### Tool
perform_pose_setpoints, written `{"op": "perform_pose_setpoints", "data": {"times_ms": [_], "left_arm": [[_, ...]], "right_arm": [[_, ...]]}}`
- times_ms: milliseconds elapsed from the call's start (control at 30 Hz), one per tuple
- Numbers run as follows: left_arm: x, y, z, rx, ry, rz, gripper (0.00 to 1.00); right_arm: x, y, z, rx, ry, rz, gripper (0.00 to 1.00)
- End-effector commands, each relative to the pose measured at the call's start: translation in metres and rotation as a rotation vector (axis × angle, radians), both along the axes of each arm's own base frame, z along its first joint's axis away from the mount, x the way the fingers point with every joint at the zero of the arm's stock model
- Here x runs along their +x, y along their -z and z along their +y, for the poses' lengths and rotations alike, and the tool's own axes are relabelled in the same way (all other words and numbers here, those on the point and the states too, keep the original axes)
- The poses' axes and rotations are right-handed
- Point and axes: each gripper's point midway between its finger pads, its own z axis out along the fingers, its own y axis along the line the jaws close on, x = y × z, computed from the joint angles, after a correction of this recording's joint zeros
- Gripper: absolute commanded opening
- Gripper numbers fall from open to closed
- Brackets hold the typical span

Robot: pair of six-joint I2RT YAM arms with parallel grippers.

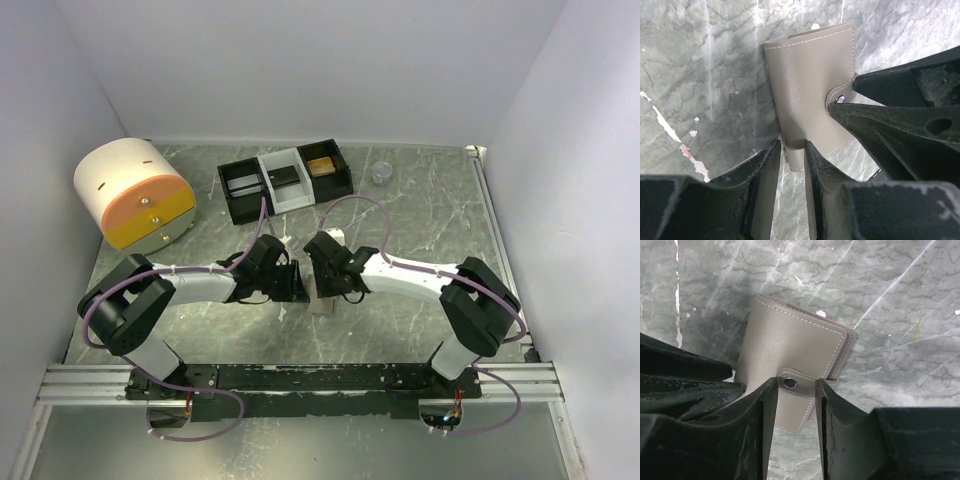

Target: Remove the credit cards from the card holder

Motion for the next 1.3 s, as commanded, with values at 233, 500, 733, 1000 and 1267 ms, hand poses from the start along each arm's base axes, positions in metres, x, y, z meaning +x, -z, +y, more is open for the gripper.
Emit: {"op": "perform_pose_setpoints", "data": {"times_ms": [233, 500, 733, 1000, 1267], "left_arm": [[0.003, 0.003, -0.001, 0.008, -0.016, -0.017, 0.35], [0.002, 0.004, -0.001, 0.01, -0.015, -0.013, 0.35], [0.002, 0.006, 0.0, 0.016, -0.017, -0.008, 0.37], [0.003, 0.01, 0.002, 0.041, -0.019, -0.005, 0.36], [0.003, 0.014, 0.005, 0.079, -0.024, 0.003, 0.36]], "right_arm": [[0.004, -0.004, 0.004, -0.046, 0.014, -0.04, 0.36], [-0.005, 0.025, -0.008, -0.126, 0.028, 0.005, 0.33], [-0.01, 0.04, -0.015, -0.172, 0.021, 0.027, 0.42], [-0.01, 0.04, -0.01, -0.155, 0.017, 0.031, 0.2], [-0.005, 0.026, -0.001, -0.036, 0.032, 0.041, 0.18]]}}
